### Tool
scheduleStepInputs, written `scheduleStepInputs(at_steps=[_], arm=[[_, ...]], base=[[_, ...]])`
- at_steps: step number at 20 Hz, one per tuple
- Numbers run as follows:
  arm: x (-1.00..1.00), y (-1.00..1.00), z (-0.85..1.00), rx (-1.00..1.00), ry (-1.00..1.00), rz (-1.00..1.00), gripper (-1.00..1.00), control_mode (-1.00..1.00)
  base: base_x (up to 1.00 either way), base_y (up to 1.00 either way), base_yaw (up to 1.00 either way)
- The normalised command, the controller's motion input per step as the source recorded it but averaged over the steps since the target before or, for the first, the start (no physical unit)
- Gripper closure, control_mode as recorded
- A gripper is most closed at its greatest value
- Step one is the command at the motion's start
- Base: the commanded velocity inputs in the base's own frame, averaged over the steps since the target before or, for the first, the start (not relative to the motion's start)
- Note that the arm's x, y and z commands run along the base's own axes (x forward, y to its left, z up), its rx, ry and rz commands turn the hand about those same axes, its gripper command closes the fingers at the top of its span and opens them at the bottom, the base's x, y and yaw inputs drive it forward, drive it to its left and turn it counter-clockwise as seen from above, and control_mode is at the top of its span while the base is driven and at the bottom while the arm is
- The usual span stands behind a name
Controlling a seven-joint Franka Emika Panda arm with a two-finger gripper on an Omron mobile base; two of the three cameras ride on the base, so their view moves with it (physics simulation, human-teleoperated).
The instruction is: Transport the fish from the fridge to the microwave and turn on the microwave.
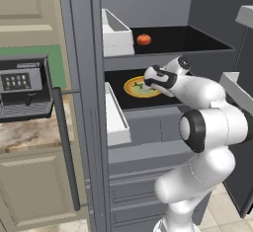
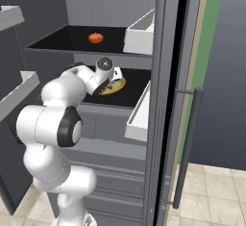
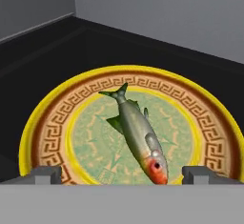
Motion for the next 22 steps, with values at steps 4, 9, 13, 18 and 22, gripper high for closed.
scheduleStepInputs(at_steps=[4, 9, 13, 18, 22], arm=[[0.23, 0.0, -0.14, -0.04, 0.01, 0.01, -1.0, -1.0], [0.23, 0.0, -0.13, -0.02, 0.01, 0.01, -1.0, -1.0], [0.24, 0.0, -0.14, -0.02, 0.02, 0.0, -1.0, -1.0], [0.26, 0.0, -0.15, -0.02, 0.03, 0.01, -1.0, -1.0], [0.28, 0.0, -0.11, 0.0, 0.01, 0.01, -1.0, -1.0]], base=[[0.0, 0.0, 0.0], [0.0, 0.0, 0.0], [0.0, 0.0, 0.0], [0.0, 0.0, 0.0], [0.0, 0.0, 0.0]])
